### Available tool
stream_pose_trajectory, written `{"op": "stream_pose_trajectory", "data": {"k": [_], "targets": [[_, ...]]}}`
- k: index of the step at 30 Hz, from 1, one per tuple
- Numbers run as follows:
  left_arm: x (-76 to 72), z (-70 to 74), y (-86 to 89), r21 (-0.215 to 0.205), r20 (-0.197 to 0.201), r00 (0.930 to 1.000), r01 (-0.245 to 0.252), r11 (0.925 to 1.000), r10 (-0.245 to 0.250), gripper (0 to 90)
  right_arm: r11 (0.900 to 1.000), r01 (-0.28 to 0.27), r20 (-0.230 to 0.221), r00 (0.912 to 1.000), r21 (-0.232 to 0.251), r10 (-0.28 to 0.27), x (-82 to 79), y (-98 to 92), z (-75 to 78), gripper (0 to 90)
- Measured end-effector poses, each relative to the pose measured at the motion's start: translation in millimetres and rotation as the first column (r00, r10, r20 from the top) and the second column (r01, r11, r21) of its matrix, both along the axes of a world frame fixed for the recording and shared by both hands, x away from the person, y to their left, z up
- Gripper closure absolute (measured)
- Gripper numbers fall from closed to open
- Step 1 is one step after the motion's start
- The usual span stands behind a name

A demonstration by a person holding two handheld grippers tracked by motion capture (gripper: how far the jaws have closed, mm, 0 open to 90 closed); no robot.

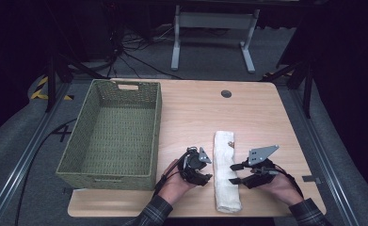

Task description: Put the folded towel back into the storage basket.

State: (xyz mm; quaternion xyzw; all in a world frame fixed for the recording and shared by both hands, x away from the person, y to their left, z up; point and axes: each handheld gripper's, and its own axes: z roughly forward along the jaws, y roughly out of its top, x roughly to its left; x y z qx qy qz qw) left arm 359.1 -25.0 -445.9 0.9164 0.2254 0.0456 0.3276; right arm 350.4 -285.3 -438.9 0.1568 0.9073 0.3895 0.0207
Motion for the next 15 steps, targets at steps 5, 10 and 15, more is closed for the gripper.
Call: {"op": "stream_pose_trajectory", "data": {"k": [5,10,15], "targets": [[3.6,-2.8,2.2,0.004,0.000,1.0000,-0.003,1.0000,0.003,41.7,0.998,-0.044,0.017,0.9988,-0.048,0.045,-8.3,14.2,-7.1,32.8],[4.3,-4.7,1.8,0.009,-0.010,0.9999,0.000,1.0000,0.000,39.2,0.994,-0.080,0.030,0.9961,-0.078,0.083,-9.7,23.2,-13.6,26.6],[4.6,-6.1,0.9,0.012,-0.008,0.9999,0.009,0.9999,-0.009,38.0,0.990,-0.102,0.039,0.9936,-0.102,0.106,-11.9,28.5,-19.0,22.1]]}}
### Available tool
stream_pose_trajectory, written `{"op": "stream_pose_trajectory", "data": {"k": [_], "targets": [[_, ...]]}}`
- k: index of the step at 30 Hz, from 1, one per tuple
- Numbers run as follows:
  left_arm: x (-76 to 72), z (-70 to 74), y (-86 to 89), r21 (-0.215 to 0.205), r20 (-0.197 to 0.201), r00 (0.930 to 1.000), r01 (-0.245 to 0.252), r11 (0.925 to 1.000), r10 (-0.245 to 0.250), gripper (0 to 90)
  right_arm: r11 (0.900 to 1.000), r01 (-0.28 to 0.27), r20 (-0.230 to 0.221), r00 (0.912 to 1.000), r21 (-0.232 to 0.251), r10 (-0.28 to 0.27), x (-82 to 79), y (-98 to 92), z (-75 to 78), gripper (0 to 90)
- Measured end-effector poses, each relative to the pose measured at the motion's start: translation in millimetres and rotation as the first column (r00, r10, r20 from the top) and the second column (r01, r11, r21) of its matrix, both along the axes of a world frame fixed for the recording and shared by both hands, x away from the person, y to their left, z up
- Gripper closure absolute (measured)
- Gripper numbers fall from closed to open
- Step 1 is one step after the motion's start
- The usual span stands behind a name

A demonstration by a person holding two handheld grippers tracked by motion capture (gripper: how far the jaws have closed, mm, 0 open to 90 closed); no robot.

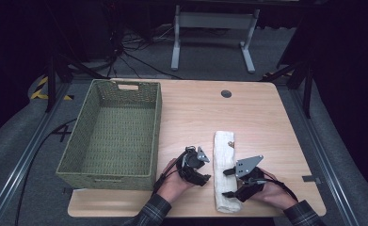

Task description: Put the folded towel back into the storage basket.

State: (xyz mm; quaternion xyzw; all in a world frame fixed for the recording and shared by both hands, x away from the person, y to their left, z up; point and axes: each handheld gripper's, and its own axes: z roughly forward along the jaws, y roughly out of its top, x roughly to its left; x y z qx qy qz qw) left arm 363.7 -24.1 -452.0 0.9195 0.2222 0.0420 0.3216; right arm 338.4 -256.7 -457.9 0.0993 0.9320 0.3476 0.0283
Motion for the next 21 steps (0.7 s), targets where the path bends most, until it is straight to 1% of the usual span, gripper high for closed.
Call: {"op": "stream_pose_trajectory", "data": {"k": [1,2,3,7,8,9,10,11,12,13,14,16,17,18,20,21], "targets": [[0.1,0.4,0.1,0.006,-0.004,1.0000,0.003,1.0000,-0.003,37.9,1.000,-0.008,0.010,0.9999,-0.003,0.008,-0.5,0.4,-0.6,22.0],[-0.2,-0.4,-0.2,0.001,-0.001,1.0000,0.001,1.0000,-0.001,37.8,1.000,-0.008,0.014,0.9999,-0.004,0.008,-1.5,0.8,-0.8,21.9],[0.2,-0.3,-0.2,0.006,-0.006,1.0000,0.005,1.0000,-0.005,37.8,1.000,-0.011,0.030,0.9995,-0.011,0.011,-2.4,0.9,-1.2,21.9],[0.0,-0.4,-0.1,0.012,-0.009,1.0000,0.003,0.9999,-0.003,37.8,1.000,-0.004,0.027,0.9996,-0.008,0.004,-3.3,0.6,-1.5,23.5],[0.2,-0.2,0.0,0.011,-0.006,1.0000,0.004,0.9999,-0.004,37.8,1.000,-0.009,0.030,0.9995,-0.007,0.009,-3.2,0.3,-1.4,25.9],[-0.1,-0.6,-0.1,0.004,-0.001,1.0000,-0.003,1.0000,0.003,37.8,1.000,-0.013,0.031,0.9994,-0.005,0.013,-3.3,-0.5,-0.9,29.8],[-0.3,0.9,0.4,0.008,0.003,1.0000,0.000,1.0000,0.000,37.9,1.000,-0.016,0.025,0.9996,-0.001,0.016,-3.9,-1.2,-0.4,34.2],[-0.8,1.9,0.5,0.005,0.015,0.9999,-0.002,1.0000,0.002,38.2,1.000,-0.025,0.027,0.9993,-0.001,0.026,-4.5,-2.2,0.2,38.4],[-1.1,2.2,0.3,-0.008,0.028,0.9996,-0.007,0.9999,0.007,38.2,0.999,-0.033,0.025,0.9992,0.003,0.032,-5.2,-2.9,0.5,42.9],[-1.1,2.2,0.3,-0.008,0.028,0.9996,-0.007,0.9999,0.007,38.3,0.999,-0.033,0.025,0.9992,0.003,0.032,-5.2,-2.9,0.5,42.9],[-0.8,4.0,0.7,-0.014,0.036,0.9993,-0.005,0.9999,0.006,38.3,0.999,-0.046,0.015,0.9989,0.021,0.045,-7.6,-5.6,0.6,54.3],[-0.7,5.1,1.0,-0.017,0.036,0.9993,-0.009,0.9998,0.009,38.4,0.998,-0.066,0.006,0.9978,0.026,0.066,-8.3,-7.4,0.9,62.4],[0.0,6.1,1.2,-0.013,0.038,0.9993,-0.005,0.9999,0.005,38.4,0.997,-0.070,-0.007,0.9975,0.035,0.070,-8.5,-7.7,0.7,66.6],[0.5,6.3,0.5,-0.024,0.043,0.9991,-0.007,0.9997,0.008,38.4,0.996,-0.075,-0.016,0.9970,0.040,0.075,-8.2,-8.3,0.6,69.5],[2.2,8.7,-0.5,-0.020,0.047,0.9989,0.000,0.9998,0.001,38.4,0.996,-0.079,-0.031,0.9962,0.043,0.081,-7.6,-8.8,0.6,73.4],[4.0,10.1,-2.0,-0.025,0.055,0.9985,0.006,0.9997,-0.004,38.4,0.995,-0.082,-0.038,0.9958,0.048,0.083,-6.9,-9.0,0.3,74.4]]}}
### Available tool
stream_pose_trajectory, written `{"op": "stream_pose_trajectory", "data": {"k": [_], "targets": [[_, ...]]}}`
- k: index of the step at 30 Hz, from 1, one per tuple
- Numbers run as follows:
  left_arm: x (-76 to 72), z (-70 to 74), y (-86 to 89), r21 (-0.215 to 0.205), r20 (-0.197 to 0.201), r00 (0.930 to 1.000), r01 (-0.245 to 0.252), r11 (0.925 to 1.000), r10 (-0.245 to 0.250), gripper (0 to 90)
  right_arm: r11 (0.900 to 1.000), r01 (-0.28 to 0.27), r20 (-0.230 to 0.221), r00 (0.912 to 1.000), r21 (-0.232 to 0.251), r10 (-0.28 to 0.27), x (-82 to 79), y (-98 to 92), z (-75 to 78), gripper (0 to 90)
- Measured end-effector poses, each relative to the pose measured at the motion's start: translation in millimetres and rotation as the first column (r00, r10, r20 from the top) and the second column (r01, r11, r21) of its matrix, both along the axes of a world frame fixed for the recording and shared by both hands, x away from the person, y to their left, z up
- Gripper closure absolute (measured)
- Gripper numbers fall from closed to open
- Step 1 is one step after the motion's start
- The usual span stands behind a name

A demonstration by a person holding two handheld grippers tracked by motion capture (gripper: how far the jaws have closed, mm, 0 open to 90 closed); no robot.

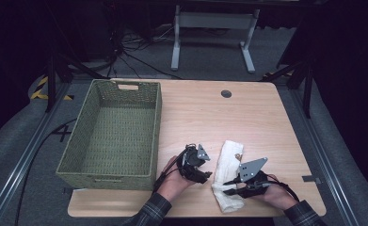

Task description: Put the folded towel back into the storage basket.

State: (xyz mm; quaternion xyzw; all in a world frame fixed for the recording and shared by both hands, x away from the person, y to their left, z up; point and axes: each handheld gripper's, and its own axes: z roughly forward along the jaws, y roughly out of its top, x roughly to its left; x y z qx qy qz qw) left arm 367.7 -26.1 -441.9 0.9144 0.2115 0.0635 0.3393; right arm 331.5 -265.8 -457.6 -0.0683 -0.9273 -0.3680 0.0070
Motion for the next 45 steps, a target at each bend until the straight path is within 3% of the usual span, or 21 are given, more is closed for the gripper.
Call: {"op": "stream_pose_trajectory", "data": {"k": [3,9,11,13,20,26,31,36,40,43,44,45], "targets": [[4.9,4.1,-4.1,-0.021,0.007,0.9999,0.013,0.9997,-0.013,38.3,1.000,-0.001,-0.015,0.9999,0.006,0.001,0.8,-0.4,-0.4,76.1],[17.8,11.7,-18.2,-0.018,0.031,0.9970,0.071,0.9973,-0.071,36.3,1.000,0.001,-0.015,0.9999,0.005,-0.001,1.1,-0.5,-0.3,76.9],[22.4,12.4,-23.8,-0.037,0.036,0.9954,0.090,0.9953,-0.088,35.2,1.000,0.001,-0.017,0.9999,0.005,-0.001,1.0,-0.4,-0.3,77.0],[27.7,14.4,-29.9,-0.010,0.037,0.9927,0.115,0.9933,-0.115,33.4,1.000,0.002,-0.017,0.9999,0.003,-0.002,1.1,-0.4,-0.1,77.0],[45.4,16.4,-48.8,-0.026,0.041,0.9878,0.151,0.9882,-0.150,31.2,1.000,-0.001,-0.014,0.9999,-0.001,0.001,0.9,0.2,0.0,77.1],[63.0,20.1,-64.9,-0.021,0.049,0.9783,0.203,0.9790,-0.201,29.8,1.000,-0.001,-0.017,0.9999,-0.006,0.001,1.2,0.3,0.6,77.3],[76.5,16.1,-80.7,-0.050,0.063,0.9739,0.221,0.9740,-0.218,29.7,1.000,-0.011,-0.026,0.9996,-0.005,0.011,0.8,1.1,0.6,77.7],[89.7,5.5,-92.9,-0.038,0.043,0.9690,0.245,0.9688,-0.243,29.3,0.999,-0.040,-0.039,0.9984,-0.006,0.040,-1.0,3.3,0.7,78.0],[92.9,-3.0,-96.7,-0.019,0.025,0.9661,0.257,0.9661,-0.257,29.1,0.998,-0.064,-0.045,0.9969,-0.007,0.064,-2.3,5.2,0.7,78.1],[93.9,-9.4,-98.8,0.024,0.014,0.9615,0.274,0.9614,-0.274,29.5,0.998,-0.065,-0.047,0.9968,-0.007,0.065,-2.3,5.3,0.8,78.1],[93.4,-10.9,-98.9,0.018,0.004,0.9629,0.270,0.9627,-0.270,29.9,0.998,-0.065,-0.048,0.9968,-0.008,0.065,-2.4,5.4,0.9,78.1],[94.5,-11.5,-98.4,0.024,0.005,0.9598,0.280,0.9596,-0.281,30.5,0.998,-0.065,-0.048,0.9968,-0.009,0.064,-2.4,5.4,0.9,78.0]]}}
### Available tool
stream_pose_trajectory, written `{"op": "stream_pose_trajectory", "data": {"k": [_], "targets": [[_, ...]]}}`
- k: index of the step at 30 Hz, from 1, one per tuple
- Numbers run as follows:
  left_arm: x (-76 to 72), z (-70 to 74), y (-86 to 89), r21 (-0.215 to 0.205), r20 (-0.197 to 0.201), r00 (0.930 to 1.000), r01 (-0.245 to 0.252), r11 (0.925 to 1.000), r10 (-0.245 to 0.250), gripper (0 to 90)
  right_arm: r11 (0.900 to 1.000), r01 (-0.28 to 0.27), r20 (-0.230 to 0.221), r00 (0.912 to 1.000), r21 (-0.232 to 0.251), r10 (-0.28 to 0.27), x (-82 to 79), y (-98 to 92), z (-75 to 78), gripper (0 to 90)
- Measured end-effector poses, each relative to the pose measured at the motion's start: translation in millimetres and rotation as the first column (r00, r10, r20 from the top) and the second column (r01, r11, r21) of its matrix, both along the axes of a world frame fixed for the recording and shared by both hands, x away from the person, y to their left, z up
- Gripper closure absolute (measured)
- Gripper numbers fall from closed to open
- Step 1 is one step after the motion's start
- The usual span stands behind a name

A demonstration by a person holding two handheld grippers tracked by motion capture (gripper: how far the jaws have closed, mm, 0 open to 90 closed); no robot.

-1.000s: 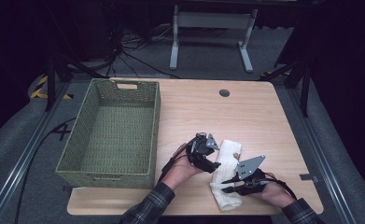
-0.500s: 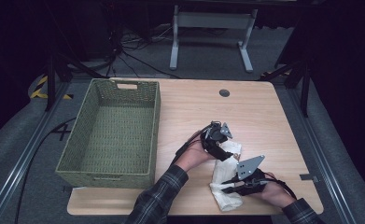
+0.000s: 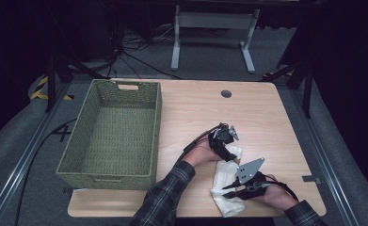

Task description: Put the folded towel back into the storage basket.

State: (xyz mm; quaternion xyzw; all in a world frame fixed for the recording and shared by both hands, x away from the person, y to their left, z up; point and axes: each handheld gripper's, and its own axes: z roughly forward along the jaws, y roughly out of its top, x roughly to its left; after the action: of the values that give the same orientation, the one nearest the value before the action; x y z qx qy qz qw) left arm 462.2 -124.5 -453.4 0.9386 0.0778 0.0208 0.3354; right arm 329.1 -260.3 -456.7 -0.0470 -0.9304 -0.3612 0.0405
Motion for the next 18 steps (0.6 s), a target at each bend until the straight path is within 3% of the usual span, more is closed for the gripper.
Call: {"op": "stream_pose_trajectory", "data": {"k": [6,13,14,18], "targets": [[-0.4,0.2,5.3,0.011,-0.035,0.9994,0.006,0.9999,-0.006,39.5,1.000,0.003,-0.004,1.0000,-0.002,-0.003,0.7,-0.3,0.2,78.2],[-3.0,1.7,13.1,0.005,-0.044,0.9990,0.002,1.0000,-0.002,63.1,1.000,0.022,-0.008,0.9997,-0.004,-0.022,3.2,-2.6,0.7,78.3],[-4.6,1.5,14.8,0.000,-0.051,0.9987,-0.009,1.0000,0.009,63.1,1.000,0.028,-0.016,0.9995,-0.003,-0.028,3.2,-2.8,0.8,78.3],[-8.9,3.0,19.2,0.010,-0.015,0.9993,-0.033,0.9994,0.033,73.0,0.999,0.045,-0.010,0.9989,0.000,-0.045,5.0,-4.1,1.3,78.4]]}}
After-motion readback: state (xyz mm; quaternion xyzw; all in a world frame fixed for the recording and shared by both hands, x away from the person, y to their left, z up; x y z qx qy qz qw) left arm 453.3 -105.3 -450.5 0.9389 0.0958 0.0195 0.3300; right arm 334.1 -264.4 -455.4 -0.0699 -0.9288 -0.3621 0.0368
